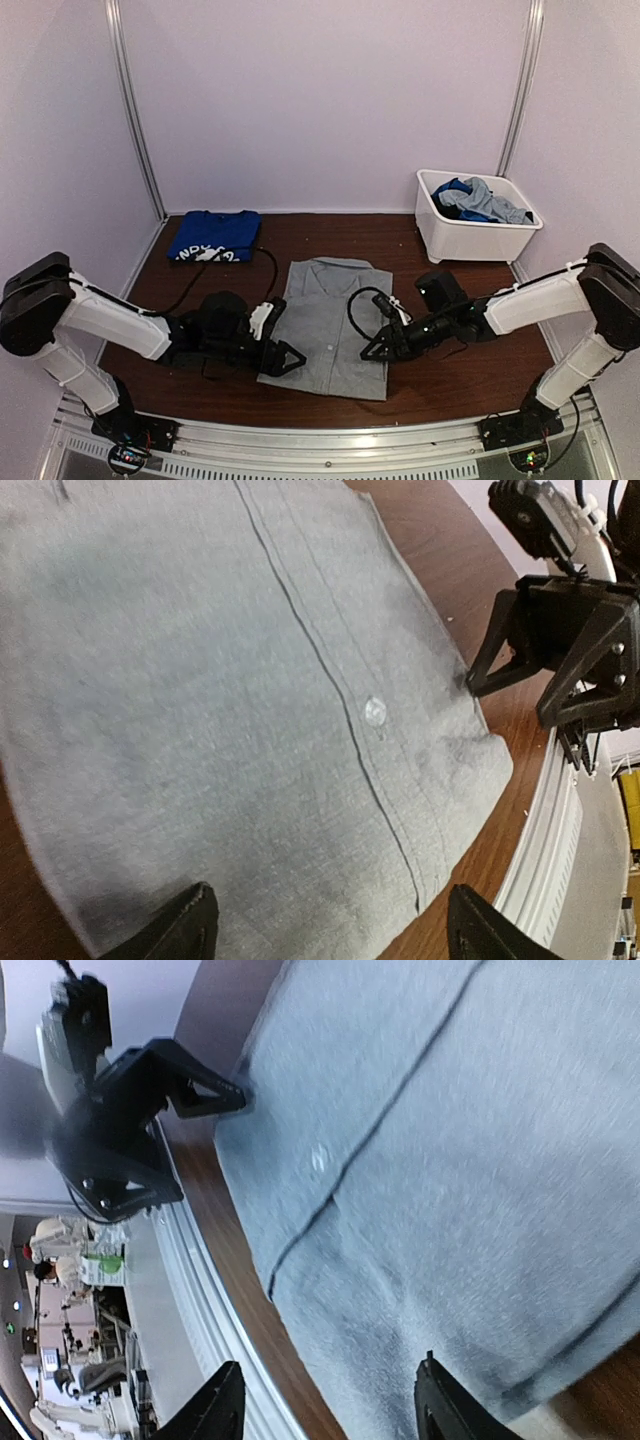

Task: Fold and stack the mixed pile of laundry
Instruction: Move the 2/3-rectangle-folded shirt to the center of the board, then pick up the 2/3-rectangle-folded shirt from the center of the board.

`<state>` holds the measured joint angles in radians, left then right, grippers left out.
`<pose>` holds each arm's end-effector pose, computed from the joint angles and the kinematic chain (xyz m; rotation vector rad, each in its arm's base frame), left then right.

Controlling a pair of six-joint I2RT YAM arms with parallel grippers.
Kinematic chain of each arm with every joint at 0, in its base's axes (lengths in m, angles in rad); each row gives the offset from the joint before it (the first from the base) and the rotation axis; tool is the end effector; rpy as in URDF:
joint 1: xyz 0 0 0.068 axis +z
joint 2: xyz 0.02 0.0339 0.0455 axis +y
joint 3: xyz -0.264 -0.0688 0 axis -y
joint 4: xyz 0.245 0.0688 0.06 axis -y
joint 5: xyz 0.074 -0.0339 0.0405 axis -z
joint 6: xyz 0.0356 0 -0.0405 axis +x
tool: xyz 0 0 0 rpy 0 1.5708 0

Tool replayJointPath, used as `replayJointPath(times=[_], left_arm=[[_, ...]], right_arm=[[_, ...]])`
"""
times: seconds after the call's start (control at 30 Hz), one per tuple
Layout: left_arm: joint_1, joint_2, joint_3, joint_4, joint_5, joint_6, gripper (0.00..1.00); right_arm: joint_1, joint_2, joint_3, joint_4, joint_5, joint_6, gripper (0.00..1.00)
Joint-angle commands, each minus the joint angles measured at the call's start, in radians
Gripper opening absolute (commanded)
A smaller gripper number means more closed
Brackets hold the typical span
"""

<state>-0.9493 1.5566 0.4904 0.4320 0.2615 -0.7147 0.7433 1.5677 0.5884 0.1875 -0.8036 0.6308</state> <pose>0.1524 -0.2286 0.1278 0.4491 2.4170 -1.1345 0.1851 0.2049 0.1373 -0.6007 2.5779 1.5355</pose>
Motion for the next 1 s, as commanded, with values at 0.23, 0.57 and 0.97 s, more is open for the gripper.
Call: replayJointPath(times=[0.23, 0.57, 0.97], left_arm=[[-0.223, -0.482, 0.093, -0.572, -0.632, 0.521, 0.78], [-0.549, -0.219, 0.156, -0.517, -0.910, 0.858, 0.60], [-0.583, 0.077, 0.220, -0.386, -0.930, 1.042, 0.54]], right_arm=[[-0.051, 0.089, 0.475, -0.434, 0.123, -0.299, 0.33], [-0.050, 0.421, 0.809, -0.567, 0.091, -0.456, 0.14], [-0.064, 0.549, 0.939, -0.680, 0.271, -0.543, 0.07]])
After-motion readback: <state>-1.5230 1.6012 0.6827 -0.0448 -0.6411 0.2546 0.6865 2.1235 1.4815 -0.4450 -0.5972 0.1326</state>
